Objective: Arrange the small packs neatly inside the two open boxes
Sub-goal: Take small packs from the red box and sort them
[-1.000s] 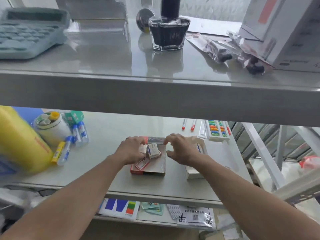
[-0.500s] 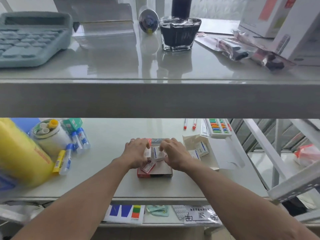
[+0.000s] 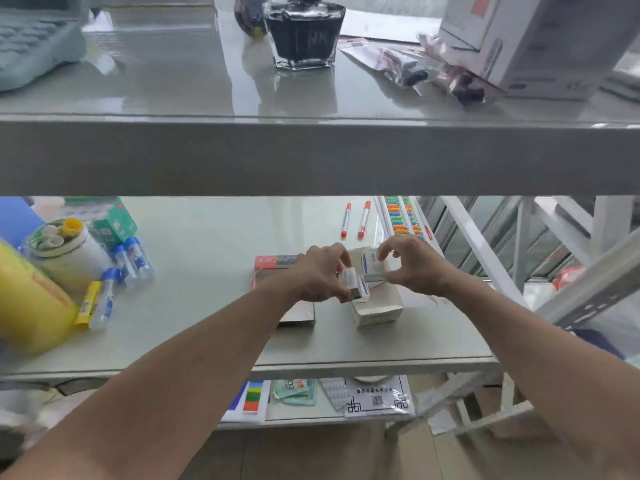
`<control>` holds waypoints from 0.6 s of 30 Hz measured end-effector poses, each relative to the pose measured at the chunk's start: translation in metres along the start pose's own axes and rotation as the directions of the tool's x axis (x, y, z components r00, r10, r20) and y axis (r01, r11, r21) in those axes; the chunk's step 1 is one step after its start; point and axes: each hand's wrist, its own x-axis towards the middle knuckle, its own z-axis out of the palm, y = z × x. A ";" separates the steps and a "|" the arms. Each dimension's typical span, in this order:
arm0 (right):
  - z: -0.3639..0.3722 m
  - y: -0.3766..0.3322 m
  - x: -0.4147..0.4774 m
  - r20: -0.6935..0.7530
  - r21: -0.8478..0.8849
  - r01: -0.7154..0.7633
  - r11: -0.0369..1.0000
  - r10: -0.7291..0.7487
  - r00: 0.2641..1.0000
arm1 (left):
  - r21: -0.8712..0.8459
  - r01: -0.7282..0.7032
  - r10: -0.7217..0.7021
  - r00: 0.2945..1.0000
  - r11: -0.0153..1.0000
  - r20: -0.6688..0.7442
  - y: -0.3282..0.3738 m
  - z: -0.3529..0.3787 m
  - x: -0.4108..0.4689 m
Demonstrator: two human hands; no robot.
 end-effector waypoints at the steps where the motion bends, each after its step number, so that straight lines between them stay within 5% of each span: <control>1: 0.000 0.003 -0.003 0.011 -0.013 -0.010 1.000 0.010 1.000 | -0.001 0.006 -0.006 1.000 1.000 0.018 0.004 0.005 0.003; 18: 0.013 0.025 -0.023 0.034 -0.013 0.036 0.999 -0.035 0.999 | -0.056 0.029 -0.036 0.991 0.998 -0.125 0.011 0.059 0.013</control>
